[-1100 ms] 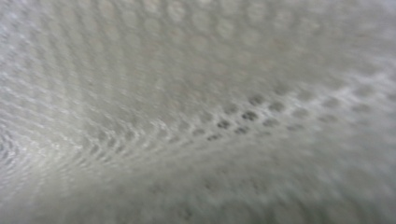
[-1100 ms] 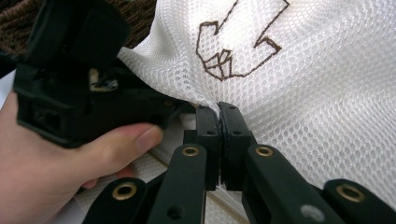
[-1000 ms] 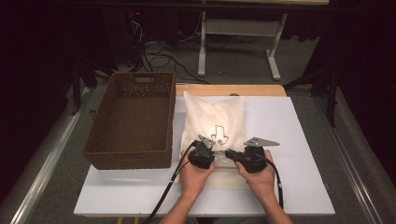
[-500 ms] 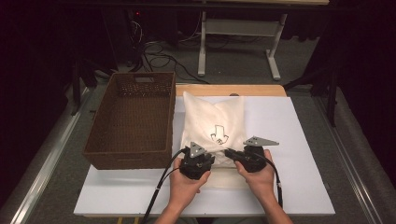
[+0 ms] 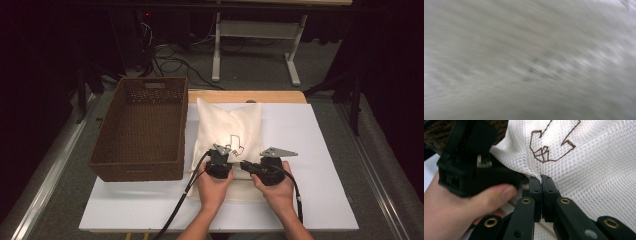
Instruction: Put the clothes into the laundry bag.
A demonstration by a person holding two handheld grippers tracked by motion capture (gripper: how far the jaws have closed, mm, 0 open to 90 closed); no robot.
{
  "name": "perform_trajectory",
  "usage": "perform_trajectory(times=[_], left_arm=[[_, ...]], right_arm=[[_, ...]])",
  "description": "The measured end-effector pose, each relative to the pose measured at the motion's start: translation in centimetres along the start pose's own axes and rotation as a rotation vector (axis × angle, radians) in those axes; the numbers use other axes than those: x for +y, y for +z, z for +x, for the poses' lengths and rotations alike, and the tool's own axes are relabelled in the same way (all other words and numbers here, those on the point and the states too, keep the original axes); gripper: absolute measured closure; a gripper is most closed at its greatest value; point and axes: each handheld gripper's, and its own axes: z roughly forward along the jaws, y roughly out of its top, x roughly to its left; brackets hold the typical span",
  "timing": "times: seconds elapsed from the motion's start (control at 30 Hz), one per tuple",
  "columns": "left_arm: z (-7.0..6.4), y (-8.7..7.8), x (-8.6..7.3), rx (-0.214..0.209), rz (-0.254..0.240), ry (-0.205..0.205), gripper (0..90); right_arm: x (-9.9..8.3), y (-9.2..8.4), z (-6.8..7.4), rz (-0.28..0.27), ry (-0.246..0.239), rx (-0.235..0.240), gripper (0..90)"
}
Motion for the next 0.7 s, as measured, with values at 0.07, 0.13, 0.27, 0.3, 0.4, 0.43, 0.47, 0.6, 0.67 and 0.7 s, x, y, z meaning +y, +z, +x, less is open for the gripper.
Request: perform_trajectory(times=[0.07,0.13,0.27,0.3,0.4,0.43,0.47,0.6,0.67,0.7], left_arm=[[-0.2,-0.2,-0.2,-0.007,0.002,0.016,90.0],[-0.2,-1.0,-0.7,-0.051,0.001,0.052,87.1],[-0.1,-4.9,-2.0,-0.111,-0.026,0.133,67.4],[0.2,-6.5,-2.4,-0.119,-0.045,0.158,65.3],[1.6,-10.1,-3.1,-0.133,-0.087,0.162,59.3],[2.2,-11.1,-3.4,-0.138,-0.097,0.160,58.1],[2.8,-11.8,-3.7,-0.134,-0.103,0.160,57.4],[6.1,-14.6,-5.6,-0.070,-0.103,0.156,55.9],[6.9,-14.8,-6.1,-0.064,-0.091,0.145,55.0],[8.3,-14.7,-7.1,-0.050,-0.056,0.123,54.5]], right_arm=[[-0.1,0.1,-0.1,0.014,0.006,-0.005,89.1],[-0.1,0.0,-0.3,0.012,0.011,-0.005,89.0],[-0.2,-0.1,-0.6,-0.006,0.015,0.040,86.6],[-0.2,-0.1,-0.7,-0.006,0.013,0.053,84.8],[-0.2,-0.4,-0.4,0.013,-0.026,0.086,79.0],[-0.3,-0.5,-0.3,0.019,-0.036,0.087,78.6],[-0.4,-0.6,-0.3,0.026,-0.043,0.081,78.6],[-1.0,-0.8,-0.6,0.044,-0.044,0.068,79.9],[-1.6,-0.5,-0.8,0.082,-0.039,0.053,79.2],[-1.7,-0.3,-0.9,0.086,-0.031,0.047,79.1]])
